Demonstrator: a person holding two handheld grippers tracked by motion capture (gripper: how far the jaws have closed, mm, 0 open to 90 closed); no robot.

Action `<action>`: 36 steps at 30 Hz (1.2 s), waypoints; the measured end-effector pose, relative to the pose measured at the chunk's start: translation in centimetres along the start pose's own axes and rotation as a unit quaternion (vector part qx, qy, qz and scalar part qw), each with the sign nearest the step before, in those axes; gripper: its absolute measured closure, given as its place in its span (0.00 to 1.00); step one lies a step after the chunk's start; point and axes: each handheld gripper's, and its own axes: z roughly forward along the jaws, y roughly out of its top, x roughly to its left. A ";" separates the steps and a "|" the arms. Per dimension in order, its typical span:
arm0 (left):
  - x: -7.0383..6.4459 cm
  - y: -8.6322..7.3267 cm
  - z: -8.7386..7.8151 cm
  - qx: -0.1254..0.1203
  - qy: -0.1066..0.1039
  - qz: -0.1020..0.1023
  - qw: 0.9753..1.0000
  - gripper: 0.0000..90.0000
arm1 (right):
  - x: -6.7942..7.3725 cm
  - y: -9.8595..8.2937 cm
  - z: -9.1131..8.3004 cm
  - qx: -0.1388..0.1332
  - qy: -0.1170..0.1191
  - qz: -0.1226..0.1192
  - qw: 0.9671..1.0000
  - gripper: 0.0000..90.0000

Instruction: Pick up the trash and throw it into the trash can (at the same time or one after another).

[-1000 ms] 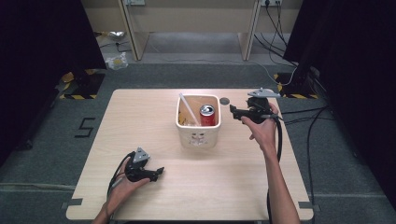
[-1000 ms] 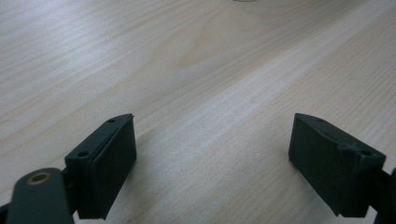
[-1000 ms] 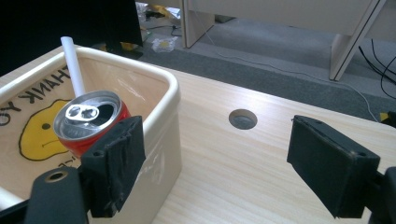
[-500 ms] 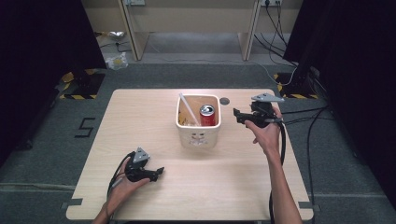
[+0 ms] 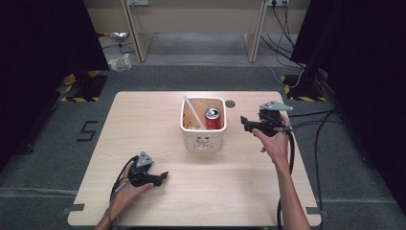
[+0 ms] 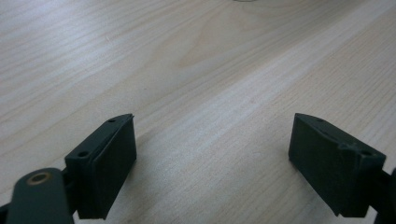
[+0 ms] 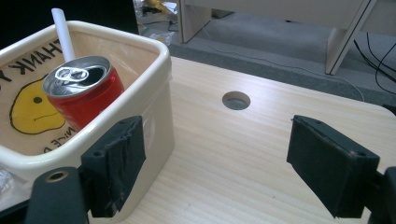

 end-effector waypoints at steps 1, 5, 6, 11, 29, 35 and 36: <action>0.0 0.0 0.0 0.000 0.000 0.000 1.000 0.16 | 0.0 -0.2 0.0 0.002 0.000 -0.001 1.000 0.21; 0.0 0.0 0.0 0.000 0.000 0.000 1.000 0.16 | 0.1 -0.7 -0.1 0.005 0.001 -0.003 1.000 0.21; 0.0 0.0 0.0 0.000 0.000 -0.001 1.000 0.16 | 0.1 -0.7 -0.1 0.005 0.001 -0.003 1.000 0.21; 0.0 0.0 0.0 0.000 0.000 -0.001 1.000 0.16 | 0.2 -1.3 -0.2 0.006 0.003 -0.002 1.000 0.21; 0.0 0.0 0.0 0.000 0.000 -0.001 1.000 0.16 | 0.3 -3.1 -1.0 0.022 -0.016 -0.023 0.999 0.21; 0.0 0.0 0.0 0.000 0.000 0.000 1.000 0.16 | 0.9 -4.0 -1.5 0.029 -0.022 -0.041 0.998 0.21; 0.0 0.0 0.0 0.000 0.000 0.000 1.000 0.16 | 0.9 -4.1 -1.5 0.031 -0.021 -0.041 0.998 0.21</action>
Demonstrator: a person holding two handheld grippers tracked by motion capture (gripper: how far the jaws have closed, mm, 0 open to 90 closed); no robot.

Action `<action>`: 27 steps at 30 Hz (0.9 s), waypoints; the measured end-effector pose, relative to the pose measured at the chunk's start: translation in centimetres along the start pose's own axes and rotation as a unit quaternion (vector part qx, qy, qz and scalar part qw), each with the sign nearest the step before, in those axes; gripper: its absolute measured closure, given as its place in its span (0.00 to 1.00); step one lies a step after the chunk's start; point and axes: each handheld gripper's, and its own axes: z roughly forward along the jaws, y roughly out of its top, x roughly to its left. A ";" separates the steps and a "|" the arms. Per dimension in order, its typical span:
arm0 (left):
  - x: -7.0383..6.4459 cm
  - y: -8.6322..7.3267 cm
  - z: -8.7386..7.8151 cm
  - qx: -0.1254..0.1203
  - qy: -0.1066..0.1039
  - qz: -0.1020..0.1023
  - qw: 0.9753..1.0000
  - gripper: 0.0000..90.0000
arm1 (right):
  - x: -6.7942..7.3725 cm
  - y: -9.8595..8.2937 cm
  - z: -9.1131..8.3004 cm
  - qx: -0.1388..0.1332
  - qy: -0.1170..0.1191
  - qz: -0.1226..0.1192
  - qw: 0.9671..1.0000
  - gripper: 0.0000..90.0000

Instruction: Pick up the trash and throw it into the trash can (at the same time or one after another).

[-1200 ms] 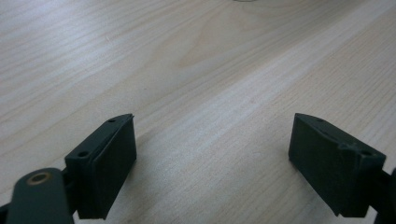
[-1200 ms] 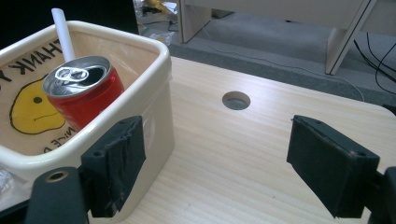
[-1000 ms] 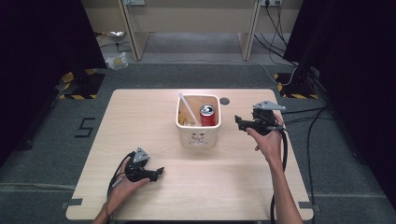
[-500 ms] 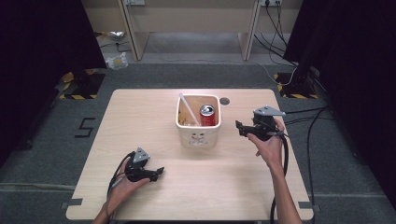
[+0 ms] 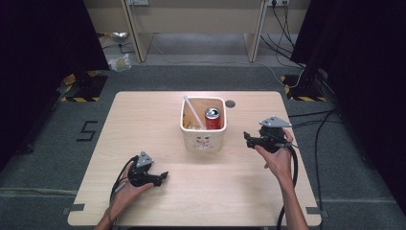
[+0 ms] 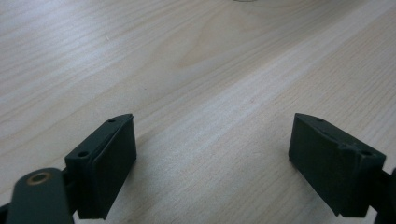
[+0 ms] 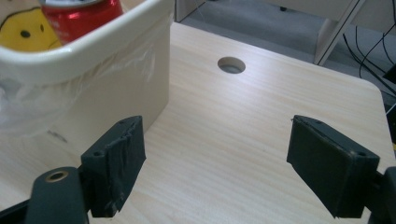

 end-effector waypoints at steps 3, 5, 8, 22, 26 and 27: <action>0.0 0.0 0.0 0.000 0.000 0.000 1.000 0.16 | 0.0 -0.7 0.1 0.006 0.003 0.001 1.000 0.21; 0.0 0.0 0.0 0.000 0.000 0.000 1.000 0.16 | 0.1 -1.4 0.2 0.013 0.006 0.004 1.000 0.21; 0.0 0.0 0.0 0.000 0.000 0.000 1.000 0.16 | 0.0 -1.9 0.4 0.017 0.009 0.006 1.000 0.21; 0.0 0.0 0.0 0.000 0.000 -0.001 1.000 0.16 | 0.7 -4.1 0.9 0.028 0.023 0.015 0.999 0.21; 0.0 0.0 0.0 0.000 0.000 0.000 1.000 0.16 | 0.9 -4.7 0.7 0.032 0.026 0.017 0.999 0.21; 0.0 0.0 0.0 0.000 0.000 0.000 1.000 0.16 | 0.9 -4.8 0.6 0.032 0.025 0.019 0.999 0.21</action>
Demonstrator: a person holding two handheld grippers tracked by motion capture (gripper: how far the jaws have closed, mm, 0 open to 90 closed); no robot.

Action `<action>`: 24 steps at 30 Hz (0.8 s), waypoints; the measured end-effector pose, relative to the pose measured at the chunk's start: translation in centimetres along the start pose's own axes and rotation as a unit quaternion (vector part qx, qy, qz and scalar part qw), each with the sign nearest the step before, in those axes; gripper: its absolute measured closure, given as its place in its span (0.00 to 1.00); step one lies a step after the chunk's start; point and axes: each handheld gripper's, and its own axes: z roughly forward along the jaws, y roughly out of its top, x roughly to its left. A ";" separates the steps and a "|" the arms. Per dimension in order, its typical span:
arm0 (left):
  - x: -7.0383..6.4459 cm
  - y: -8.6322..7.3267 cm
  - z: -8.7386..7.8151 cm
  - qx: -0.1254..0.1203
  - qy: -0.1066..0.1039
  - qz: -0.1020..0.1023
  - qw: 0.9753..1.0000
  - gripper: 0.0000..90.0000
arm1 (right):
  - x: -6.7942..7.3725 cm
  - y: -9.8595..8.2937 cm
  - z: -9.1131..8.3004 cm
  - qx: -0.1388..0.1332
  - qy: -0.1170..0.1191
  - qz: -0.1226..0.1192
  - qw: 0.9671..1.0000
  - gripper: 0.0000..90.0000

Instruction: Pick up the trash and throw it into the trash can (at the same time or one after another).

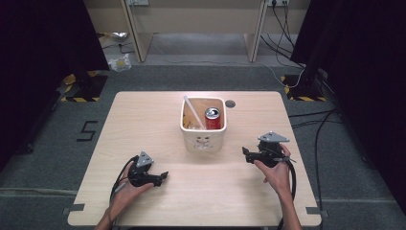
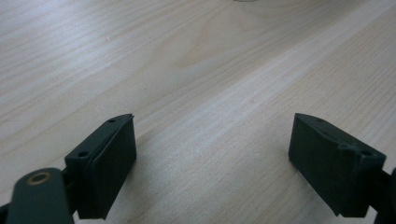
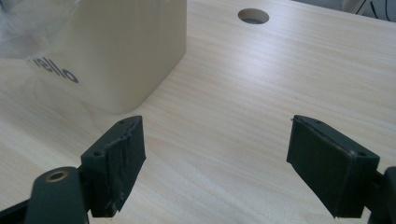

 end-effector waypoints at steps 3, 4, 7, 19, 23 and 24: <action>0.0 0.0 0.0 0.000 0.000 0.000 1.000 0.16 | 0.0 -0.2 -0.1 -0.003 0.000 0.003 1.000 0.21; 0.0 0.0 0.0 0.001 0.000 0.001 1.000 0.16 | 0.0 -0.3 -0.2 -0.002 0.000 0.003 1.000 0.21; 0.0 0.0 0.0 0.001 0.000 0.001 1.000 0.16 | 0.1 -0.8 -0.2 0.000 0.001 0.004 1.000 0.21; 0.0 0.0 0.0 0.000 0.000 0.000 1.000 0.16 | 0.4 -1.9 -0.1 0.008 0.005 0.006 1.000 0.21; 0.0 0.0 0.0 0.000 -0.001 0.000 1.000 0.16 | 0.7 -2.2 0.0 0.014 0.010 0.003 1.000 0.21; 0.0 0.0 0.0 0.000 -0.001 0.000 1.000 0.16 | 0.9 -2.5 0.1 0.017 0.011 0.000 1.000 0.21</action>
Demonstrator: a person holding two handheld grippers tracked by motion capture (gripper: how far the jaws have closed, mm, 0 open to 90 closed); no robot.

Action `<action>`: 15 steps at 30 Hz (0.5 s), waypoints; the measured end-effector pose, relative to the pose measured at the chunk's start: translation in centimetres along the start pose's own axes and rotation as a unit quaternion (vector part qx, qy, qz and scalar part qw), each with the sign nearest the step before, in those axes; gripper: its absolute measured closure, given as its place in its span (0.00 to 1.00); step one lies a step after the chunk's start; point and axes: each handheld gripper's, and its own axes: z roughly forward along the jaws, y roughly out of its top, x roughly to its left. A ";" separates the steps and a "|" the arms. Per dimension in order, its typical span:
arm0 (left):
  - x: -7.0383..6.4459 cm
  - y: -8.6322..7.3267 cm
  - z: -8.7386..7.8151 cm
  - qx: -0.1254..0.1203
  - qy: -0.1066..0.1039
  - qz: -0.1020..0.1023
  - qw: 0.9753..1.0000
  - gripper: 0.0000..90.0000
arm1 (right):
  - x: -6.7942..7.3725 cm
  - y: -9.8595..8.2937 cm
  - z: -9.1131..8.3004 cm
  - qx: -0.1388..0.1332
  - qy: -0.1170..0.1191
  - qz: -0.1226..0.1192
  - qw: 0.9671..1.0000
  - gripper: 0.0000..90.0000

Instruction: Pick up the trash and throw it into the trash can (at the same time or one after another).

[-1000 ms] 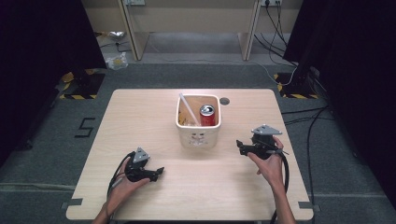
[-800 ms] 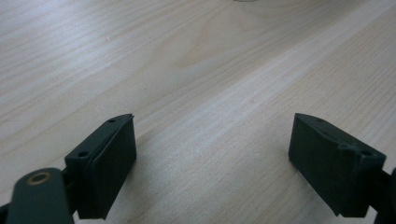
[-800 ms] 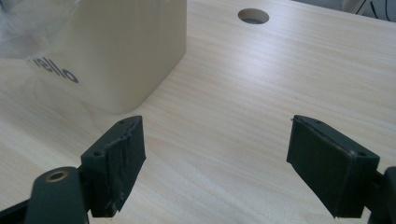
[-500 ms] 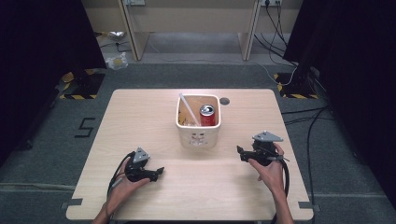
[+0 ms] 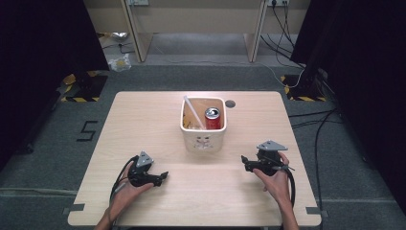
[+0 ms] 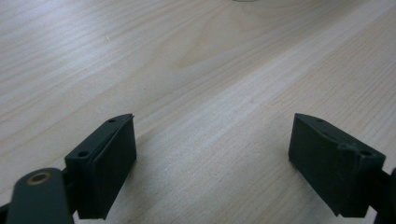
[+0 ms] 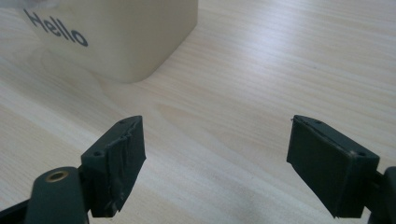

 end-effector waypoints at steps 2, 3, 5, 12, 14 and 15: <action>0.0 0.0 0.0 0.000 0.000 0.000 1.000 0.16 | 0.1 -0.1 0.1 0.002 0.000 0.000 1.000 0.21; 0.0 0.0 0.0 0.001 0.000 0.001 1.000 0.16 | 0.2 -0.2 0.1 0.005 0.002 -0.003 1.000 0.21; 0.0 0.0 0.0 0.000 0.000 0.000 1.000 0.16 | 0.4 -0.6 0.2 0.009 0.005 -0.007 1.000 0.21; 0.0 0.0 0.0 0.000 0.000 0.000 1.000 0.16 | 0.8 -1.4 0.1 0.015 0.009 -0.007 1.000 0.21; 0.0 0.0 0.0 0.000 0.000 0.000 1.000 0.16 | 1.0 -1.7 0.2 0.019 0.013 -0.009 1.000 0.21; 0.0 0.0 0.0 0.000 0.000 0.000 1.000 0.16 | 1.0 -1.8 0.2 0.021 0.014 -0.010 1.000 0.21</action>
